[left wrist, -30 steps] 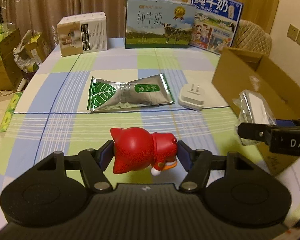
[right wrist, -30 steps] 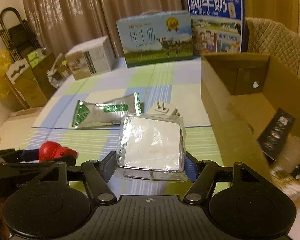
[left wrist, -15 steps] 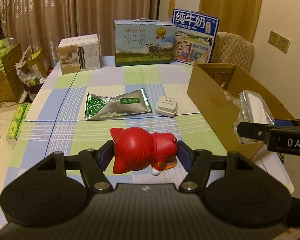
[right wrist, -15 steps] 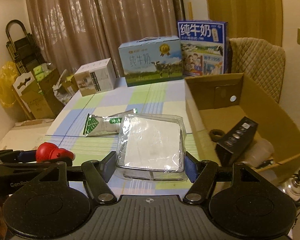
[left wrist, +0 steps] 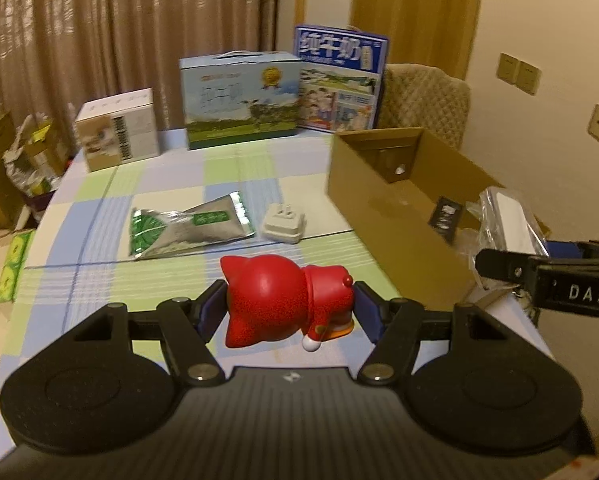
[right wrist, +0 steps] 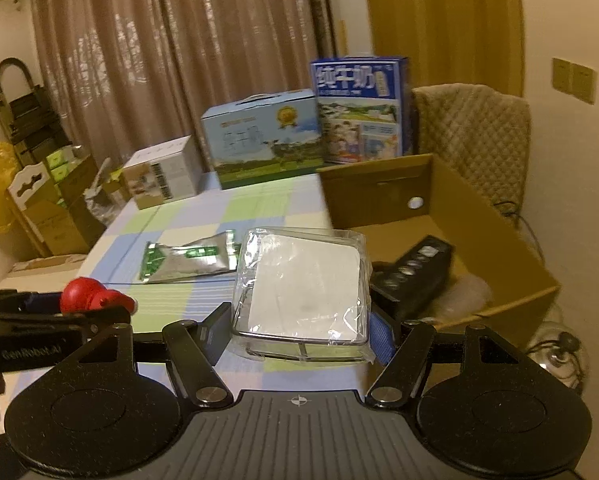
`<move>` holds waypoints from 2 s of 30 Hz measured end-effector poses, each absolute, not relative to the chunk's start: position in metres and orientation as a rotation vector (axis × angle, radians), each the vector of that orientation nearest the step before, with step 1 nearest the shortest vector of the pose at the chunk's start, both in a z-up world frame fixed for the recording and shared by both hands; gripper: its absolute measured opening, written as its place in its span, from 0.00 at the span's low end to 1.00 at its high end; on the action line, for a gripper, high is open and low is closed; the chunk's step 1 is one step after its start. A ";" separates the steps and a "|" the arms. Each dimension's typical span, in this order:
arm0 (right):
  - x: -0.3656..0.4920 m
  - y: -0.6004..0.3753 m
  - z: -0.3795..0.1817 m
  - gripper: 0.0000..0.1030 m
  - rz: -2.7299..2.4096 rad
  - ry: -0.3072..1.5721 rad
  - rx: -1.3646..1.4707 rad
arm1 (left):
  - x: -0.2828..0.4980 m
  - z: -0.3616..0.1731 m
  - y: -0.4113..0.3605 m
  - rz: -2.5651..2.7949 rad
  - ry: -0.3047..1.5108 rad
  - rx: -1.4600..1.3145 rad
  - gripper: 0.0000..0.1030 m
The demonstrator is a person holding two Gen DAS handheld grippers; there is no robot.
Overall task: Organize objects
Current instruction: 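Carry the red toy and tissue pack over the cardboard box with both tools, then open the left tool to drop the red toy while the right tool releases the tissue pack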
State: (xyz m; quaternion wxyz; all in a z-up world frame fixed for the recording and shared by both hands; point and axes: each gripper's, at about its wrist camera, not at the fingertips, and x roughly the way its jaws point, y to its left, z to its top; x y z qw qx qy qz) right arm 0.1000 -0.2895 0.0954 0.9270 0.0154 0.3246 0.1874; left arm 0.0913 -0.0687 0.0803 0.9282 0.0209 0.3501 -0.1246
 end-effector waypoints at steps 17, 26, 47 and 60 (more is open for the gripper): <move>0.150 -0.406 0.110 0.64 0.193 0.634 0.056 | 0.141 0.091 -0.197 -0.478 0.711 0.070 0.61; 0.182 -0.434 0.101 0.64 0.161 0.658 0.091 | 0.173 0.076 -0.240 -0.525 0.744 0.075 0.61; 0.208 -0.435 0.087 0.64 0.176 0.689 0.128 | 0.200 0.060 -0.223 -0.468 0.760 0.043 0.83; 0.223 -0.420 0.093 0.85 0.240 0.633 0.202 | 0.195 0.055 -0.201 -0.439 0.766 0.022 0.83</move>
